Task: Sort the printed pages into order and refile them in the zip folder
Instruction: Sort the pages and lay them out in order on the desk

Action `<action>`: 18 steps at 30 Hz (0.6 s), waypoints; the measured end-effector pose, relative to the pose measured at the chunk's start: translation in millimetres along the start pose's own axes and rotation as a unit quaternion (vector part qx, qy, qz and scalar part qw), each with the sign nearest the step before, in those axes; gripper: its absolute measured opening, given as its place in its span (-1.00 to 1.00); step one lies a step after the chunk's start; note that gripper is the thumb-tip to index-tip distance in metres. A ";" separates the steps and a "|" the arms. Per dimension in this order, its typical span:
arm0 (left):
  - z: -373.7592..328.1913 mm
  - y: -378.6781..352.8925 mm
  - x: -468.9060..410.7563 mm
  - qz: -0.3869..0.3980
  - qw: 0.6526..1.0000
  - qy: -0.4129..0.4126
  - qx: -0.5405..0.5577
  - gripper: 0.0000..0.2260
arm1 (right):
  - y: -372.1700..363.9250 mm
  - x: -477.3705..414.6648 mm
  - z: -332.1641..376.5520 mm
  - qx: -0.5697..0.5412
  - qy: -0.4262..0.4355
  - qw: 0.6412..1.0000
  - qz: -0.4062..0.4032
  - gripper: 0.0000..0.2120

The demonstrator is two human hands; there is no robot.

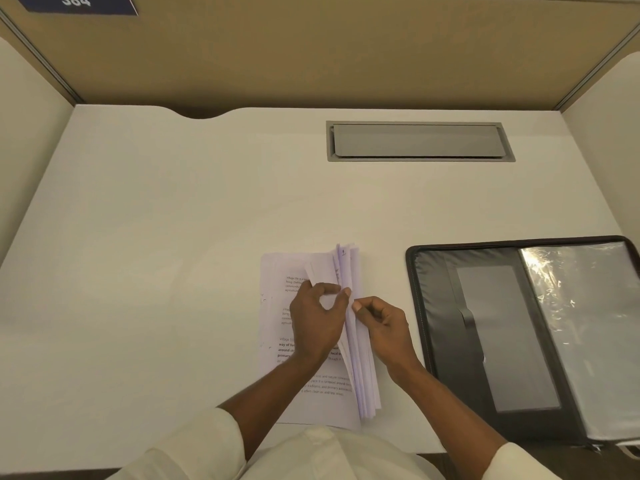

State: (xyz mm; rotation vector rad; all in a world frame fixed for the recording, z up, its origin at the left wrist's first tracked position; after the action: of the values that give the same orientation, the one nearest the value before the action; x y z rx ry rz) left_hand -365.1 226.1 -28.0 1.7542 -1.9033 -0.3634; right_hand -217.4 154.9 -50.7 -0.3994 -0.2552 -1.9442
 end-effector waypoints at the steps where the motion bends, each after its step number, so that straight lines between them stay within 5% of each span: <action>1: 0.5 -0.2 -0.1 -0.001 1.000 0.006 -0.001 -0.88 | 0.7 0.3 -0.1 0.003 0.000 1.000 -0.001 -0.87; 18: 14.2 5.8 -3.4 -0.028 0.996 0.079 0.026 -0.81 | 8.7 -1.0 -4.5 0.079 0.026 0.995 -0.051 -0.93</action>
State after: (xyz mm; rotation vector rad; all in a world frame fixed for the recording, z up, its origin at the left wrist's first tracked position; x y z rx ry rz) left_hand -377.5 228.0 -37.4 1.8159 -1.7694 -0.1912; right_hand -209.7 150.7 -55.3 -0.2351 -0.3980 -2.0152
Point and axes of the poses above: each hand's wrist, its own x-axis away from the middle knuckle, its own y-axis out of the back of the hand, z = x × y, the point moved 6 cm from there along -x, towards the middle knuckle, and after that the axes turned 7 degrees about -x, right-handed, at the moved point
